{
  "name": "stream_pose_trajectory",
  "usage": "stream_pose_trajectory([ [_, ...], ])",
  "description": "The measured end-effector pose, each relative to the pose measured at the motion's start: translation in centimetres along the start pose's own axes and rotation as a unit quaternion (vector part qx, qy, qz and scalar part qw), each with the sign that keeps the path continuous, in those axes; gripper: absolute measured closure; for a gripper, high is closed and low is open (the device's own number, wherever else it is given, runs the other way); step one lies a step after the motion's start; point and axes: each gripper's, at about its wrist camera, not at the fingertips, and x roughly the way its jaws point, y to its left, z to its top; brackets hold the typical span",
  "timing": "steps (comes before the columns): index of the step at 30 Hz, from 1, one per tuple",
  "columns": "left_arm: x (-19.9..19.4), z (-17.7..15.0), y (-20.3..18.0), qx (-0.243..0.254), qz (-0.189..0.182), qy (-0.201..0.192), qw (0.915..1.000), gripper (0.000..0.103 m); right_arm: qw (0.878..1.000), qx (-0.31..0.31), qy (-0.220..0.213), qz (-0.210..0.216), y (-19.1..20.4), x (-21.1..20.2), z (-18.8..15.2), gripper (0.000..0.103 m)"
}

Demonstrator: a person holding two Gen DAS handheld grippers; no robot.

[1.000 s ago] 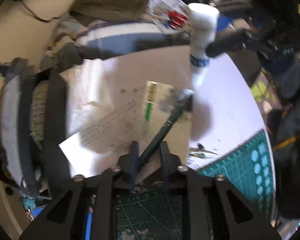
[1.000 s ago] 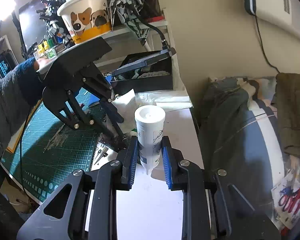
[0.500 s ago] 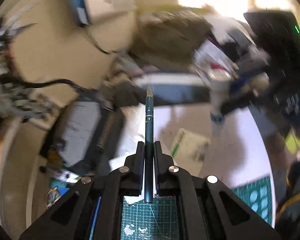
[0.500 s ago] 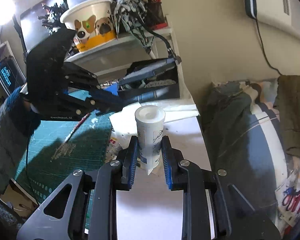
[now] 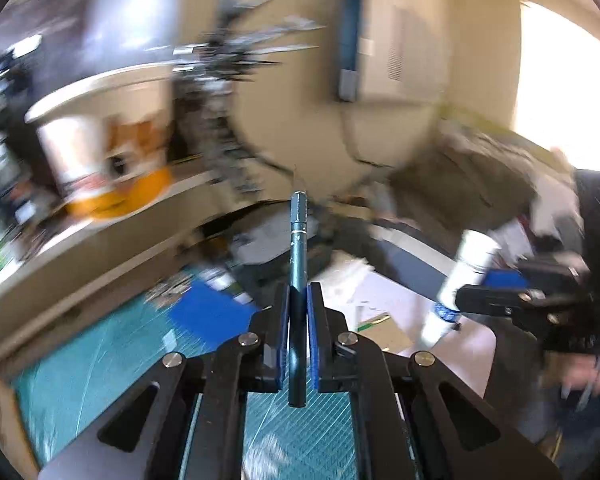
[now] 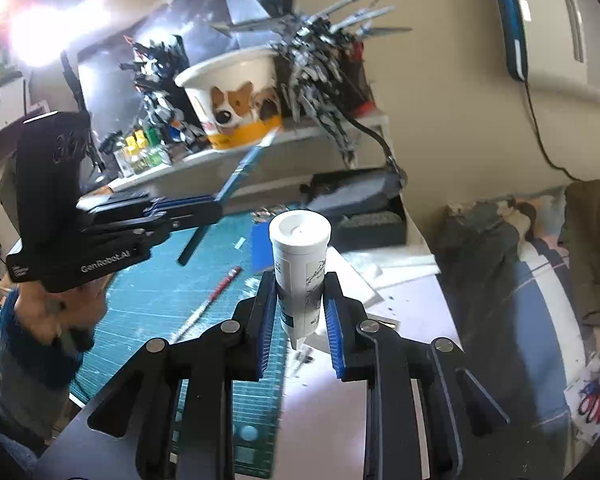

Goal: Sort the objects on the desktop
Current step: 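Lift the white tube with the right gripper while the left gripper lifts the craft knife toward the box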

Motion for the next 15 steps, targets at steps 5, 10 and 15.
stream_pose_trajectory([
  [5,-5.0,-1.6,0.3,-0.018,0.096,-0.033,0.9947,0.095,1.000,-0.009,-0.014,0.004,2.7,-0.8,0.0,0.081],
  [10,-10.3,-3.0,-0.1,-0.029,0.163,-0.063,0.9842,0.095,0.999,-0.020,-0.030,0.004,5.5,-1.3,0.0,0.081],
  [15,-14.0,-3.9,0.6,-0.065,0.199,-0.112,0.9715,0.094,0.999,-0.022,-0.040,-0.003,7.9,-1.4,0.1,0.081],
])
